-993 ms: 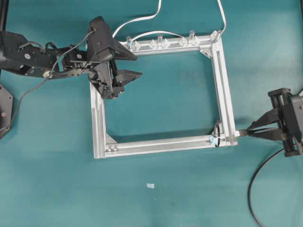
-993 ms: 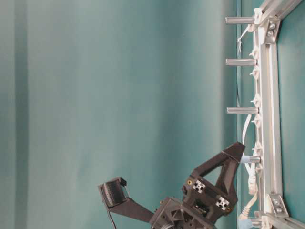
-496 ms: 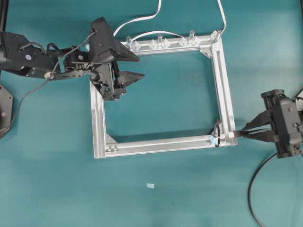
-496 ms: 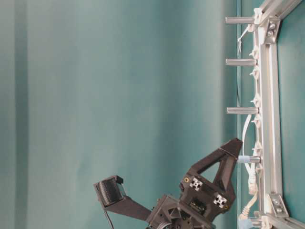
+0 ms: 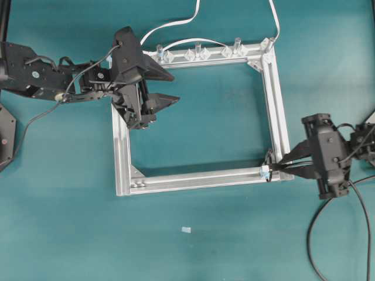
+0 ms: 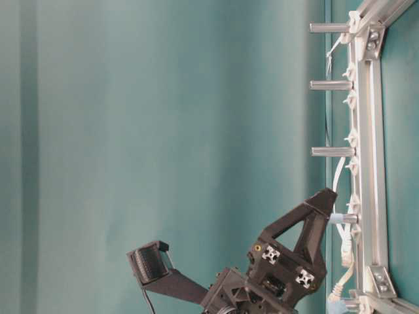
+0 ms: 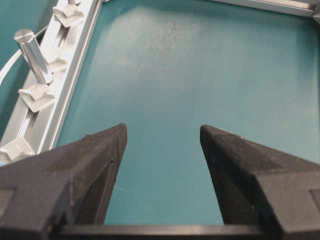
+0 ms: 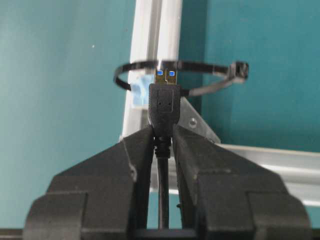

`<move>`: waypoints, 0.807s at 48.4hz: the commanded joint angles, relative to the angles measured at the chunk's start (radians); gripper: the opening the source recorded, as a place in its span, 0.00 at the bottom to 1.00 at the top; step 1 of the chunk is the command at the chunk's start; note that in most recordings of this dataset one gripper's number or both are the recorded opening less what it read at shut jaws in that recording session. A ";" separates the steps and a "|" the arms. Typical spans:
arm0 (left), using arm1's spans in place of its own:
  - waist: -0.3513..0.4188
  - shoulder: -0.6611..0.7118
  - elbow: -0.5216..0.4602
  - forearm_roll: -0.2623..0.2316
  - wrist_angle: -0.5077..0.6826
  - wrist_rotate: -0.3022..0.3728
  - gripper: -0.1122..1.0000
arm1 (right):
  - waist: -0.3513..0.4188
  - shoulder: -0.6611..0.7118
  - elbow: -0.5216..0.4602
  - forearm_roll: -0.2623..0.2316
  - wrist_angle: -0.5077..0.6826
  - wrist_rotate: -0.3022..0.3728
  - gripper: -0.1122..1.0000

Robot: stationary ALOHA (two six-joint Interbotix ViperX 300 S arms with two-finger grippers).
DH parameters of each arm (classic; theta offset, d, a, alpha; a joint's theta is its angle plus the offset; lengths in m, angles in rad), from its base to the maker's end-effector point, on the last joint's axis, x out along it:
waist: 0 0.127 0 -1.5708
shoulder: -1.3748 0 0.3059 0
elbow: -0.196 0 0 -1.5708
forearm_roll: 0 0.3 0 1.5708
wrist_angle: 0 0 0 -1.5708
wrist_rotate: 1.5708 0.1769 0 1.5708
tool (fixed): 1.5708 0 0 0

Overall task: Insert the wire through the string loop located on the right side.
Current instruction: 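Push the USB plug leftward through the black zip-tie loop, then move the left gripper over to the plug emerging from the loop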

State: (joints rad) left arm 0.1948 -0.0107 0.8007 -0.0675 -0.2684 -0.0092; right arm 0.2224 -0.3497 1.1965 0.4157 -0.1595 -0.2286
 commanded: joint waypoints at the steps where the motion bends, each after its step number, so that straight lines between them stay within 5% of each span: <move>1: -0.006 -0.023 -0.012 0.002 -0.006 0.003 0.70 | 0.000 0.025 -0.040 -0.003 -0.012 -0.003 0.25; 28: -0.058 -0.017 -0.014 0.002 -0.008 0.005 0.70 | -0.002 0.081 -0.084 -0.003 -0.025 -0.003 0.25; 39: -0.137 -0.012 -0.018 0.003 -0.006 0.003 0.70 | 0.000 0.083 -0.081 -0.003 -0.028 -0.003 0.25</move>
State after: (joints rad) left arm 0.0874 -0.0107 0.8007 -0.0675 -0.2715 -0.0077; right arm 0.2224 -0.2608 1.1290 0.4157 -0.1779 -0.2301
